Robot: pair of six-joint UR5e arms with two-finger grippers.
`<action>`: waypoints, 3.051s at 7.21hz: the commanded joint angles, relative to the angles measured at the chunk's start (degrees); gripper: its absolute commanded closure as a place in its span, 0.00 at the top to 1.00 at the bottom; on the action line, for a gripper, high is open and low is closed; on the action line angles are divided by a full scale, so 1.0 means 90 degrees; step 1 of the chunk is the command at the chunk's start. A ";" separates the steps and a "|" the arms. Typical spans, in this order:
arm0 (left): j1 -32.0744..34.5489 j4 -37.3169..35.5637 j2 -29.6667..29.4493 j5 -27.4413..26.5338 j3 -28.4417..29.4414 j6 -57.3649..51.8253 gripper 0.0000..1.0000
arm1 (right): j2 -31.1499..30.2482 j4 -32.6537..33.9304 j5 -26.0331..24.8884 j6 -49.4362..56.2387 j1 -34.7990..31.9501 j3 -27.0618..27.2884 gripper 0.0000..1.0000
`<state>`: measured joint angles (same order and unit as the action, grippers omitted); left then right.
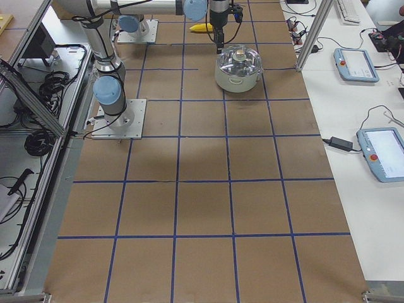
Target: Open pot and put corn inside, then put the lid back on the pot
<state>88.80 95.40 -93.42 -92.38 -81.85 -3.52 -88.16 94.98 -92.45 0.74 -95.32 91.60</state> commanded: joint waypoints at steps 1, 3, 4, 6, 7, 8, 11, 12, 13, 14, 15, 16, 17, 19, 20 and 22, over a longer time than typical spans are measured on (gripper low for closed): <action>0.0006 -0.0004 -0.0001 0.0001 -0.0008 0.0050 1.00 | -0.0018 0.0003 0.0067 -0.0004 -0.0004 0.0046 1.00; -0.0003 -0.0004 -0.0021 0.0001 0.0002 0.0059 1.00 | 0.0233 0.0294 0.0280 -0.0217 -0.0062 -0.0177 1.00; -0.0003 -0.0004 -0.0011 0.0001 0.0002 0.0089 1.00 | 0.0564 0.0451 0.0292 -0.0248 -0.0314 -0.0352 1.00; 0.0006 -0.0004 -0.0021 0.0011 -0.0008 0.0099 1.00 | 0.1354 0.1356 0.0224 -0.0656 -0.0900 -0.0520 1.00; 0.0006 -0.0004 -0.0011 0.0001 -0.0008 0.0089 1.00 | 0.1668 0.1786 0.0214 -0.0755 -0.1019 -0.0472 1.00; 0.0006 -0.0004 -0.0011 0.0001 -0.0008 0.0089 1.00 | 0.1796 0.1858 0.0204 -0.0746 -0.1058 -0.0461 1.00; -0.0003 -0.0004 -0.0030 0.0001 -0.0008 0.0079 1.00 | 0.2118 0.2150 0.0214 -0.0678 -0.1059 -0.0539 1.00; -0.0003 -0.0004 -0.0030 -0.0009 -0.0008 0.0079 1.00 | 0.2197 0.2297 0.0214 -0.0649 -0.1039 -0.0539 1.00; -0.0003 -0.0004 -0.0030 -0.0009 -0.0008 0.0031 1.00 | 0.2208 0.2298 0.0223 -0.0629 -0.1030 -0.0530 0.99; -0.0003 -0.0004 -0.0030 -0.0009 -0.0008 0.0030 1.00 | 0.2247 0.2298 0.0224 -0.0629 -0.1030 -0.0539 0.99; -0.0003 -0.0004 -0.0030 -0.0009 -0.0008 0.0040 1.00 | 0.2237 0.2288 0.0224 -0.0600 -0.0981 -0.0549 0.99; -0.0003 -0.0004 -0.0030 -0.0009 -0.0008 0.0030 1.00 | 0.2247 0.2298 0.0224 -0.0532 -0.0971 -0.0549 0.97; -0.0003 -0.0004 -0.0030 -0.0018 -0.0008 0.0030 1.00 | 0.2247 0.2298 0.0224 -0.0541 -0.0971 -0.0588 0.96; -0.0003 -0.0004 -0.0030 -0.0018 -0.0008 0.0030 1.00 | 0.2344 0.2211 0.0224 -0.0541 -0.0981 -0.0967 0.89; -0.0003 -0.0004 -0.0030 -0.0019 -0.0008 0.0030 1.00 | 0.2422 0.2210 0.0214 -0.0541 -0.0981 -0.0979 0.80; -0.0003 -0.0004 -0.0021 -0.0028 -0.0008 0.0011 1.00 | 0.2442 0.2191 0.0214 -0.0522 -0.0961 -0.0881 0.79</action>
<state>88.77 95.36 -93.68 -92.57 -81.91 -3.30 -66.32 114.82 -90.52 -4.05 -104.11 83.40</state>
